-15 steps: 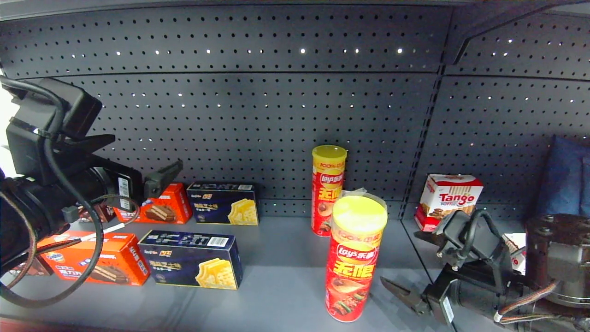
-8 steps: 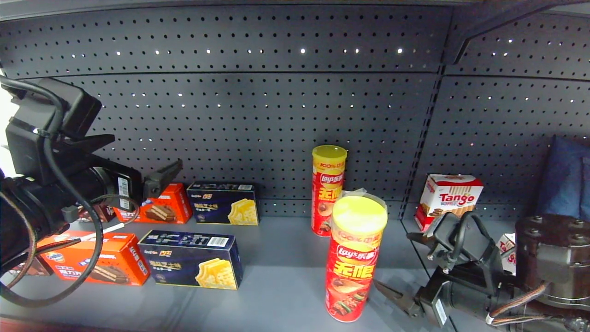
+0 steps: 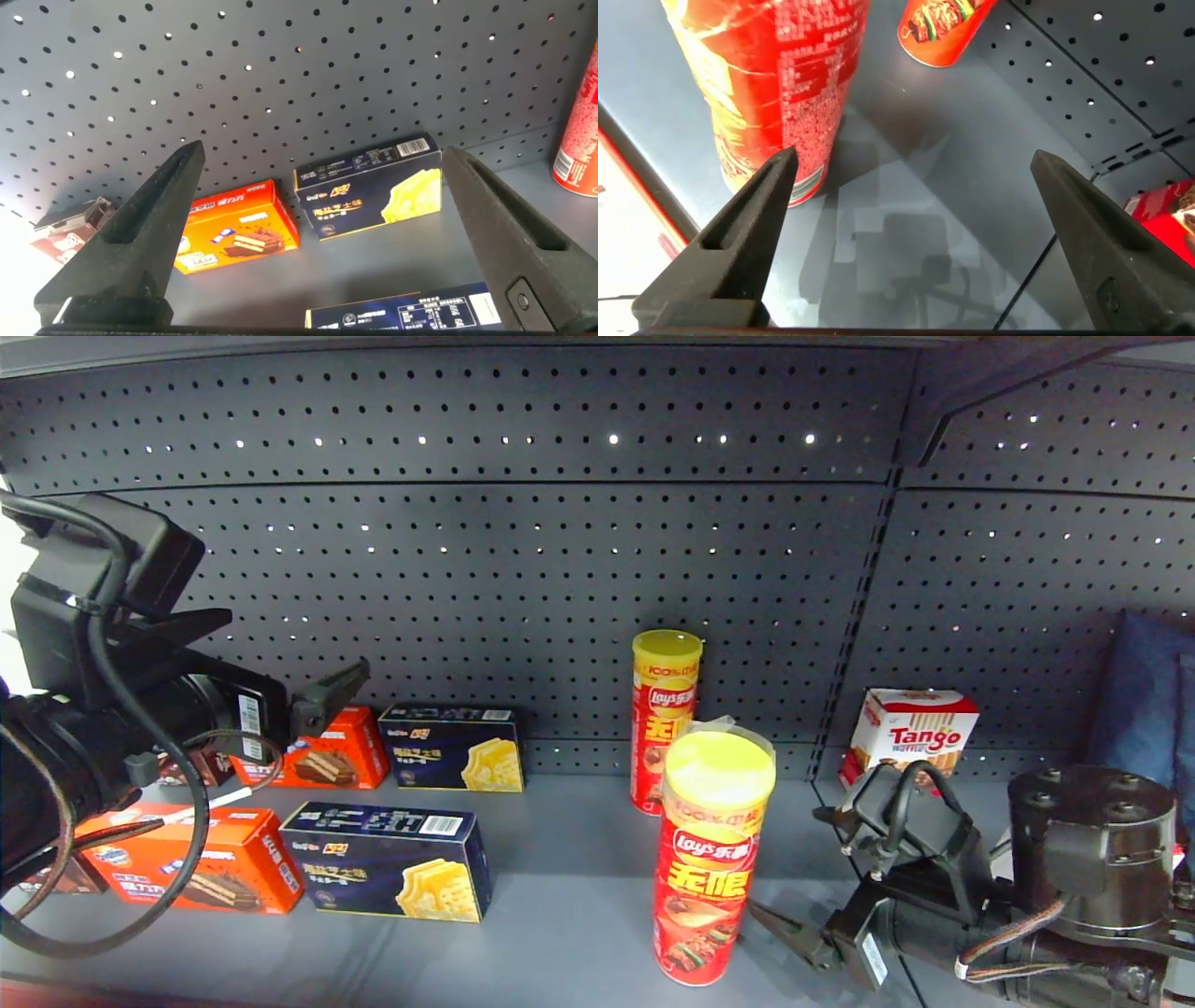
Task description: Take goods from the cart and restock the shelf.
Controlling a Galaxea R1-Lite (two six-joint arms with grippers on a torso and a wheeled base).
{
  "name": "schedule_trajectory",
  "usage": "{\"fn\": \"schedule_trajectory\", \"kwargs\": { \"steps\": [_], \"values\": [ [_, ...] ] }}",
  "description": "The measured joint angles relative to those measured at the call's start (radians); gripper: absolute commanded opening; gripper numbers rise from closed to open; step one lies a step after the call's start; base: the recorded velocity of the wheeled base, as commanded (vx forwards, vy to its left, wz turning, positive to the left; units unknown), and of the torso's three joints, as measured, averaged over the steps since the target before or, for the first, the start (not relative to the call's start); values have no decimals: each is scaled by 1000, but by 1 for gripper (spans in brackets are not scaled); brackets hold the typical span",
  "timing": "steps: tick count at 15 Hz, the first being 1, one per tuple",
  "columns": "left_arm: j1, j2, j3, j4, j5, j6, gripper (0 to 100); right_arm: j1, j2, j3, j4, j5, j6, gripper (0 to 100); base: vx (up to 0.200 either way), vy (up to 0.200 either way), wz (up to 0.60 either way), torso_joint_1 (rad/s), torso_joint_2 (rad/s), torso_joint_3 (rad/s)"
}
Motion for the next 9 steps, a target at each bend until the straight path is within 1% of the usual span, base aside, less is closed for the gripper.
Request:
{"fn": "schedule_trajectory", "kwargs": {
  "steps": [6,9],
  "values": [
    [1,0,0,0,0,-2,100,-2,42,-42,0,0,0,100,0,0,0,0,0,0],
    [1,0,17,0,0,-2,100,-2,49,-39,-1,0,0,100,0,0,0,0,0,0]
  ]
}}
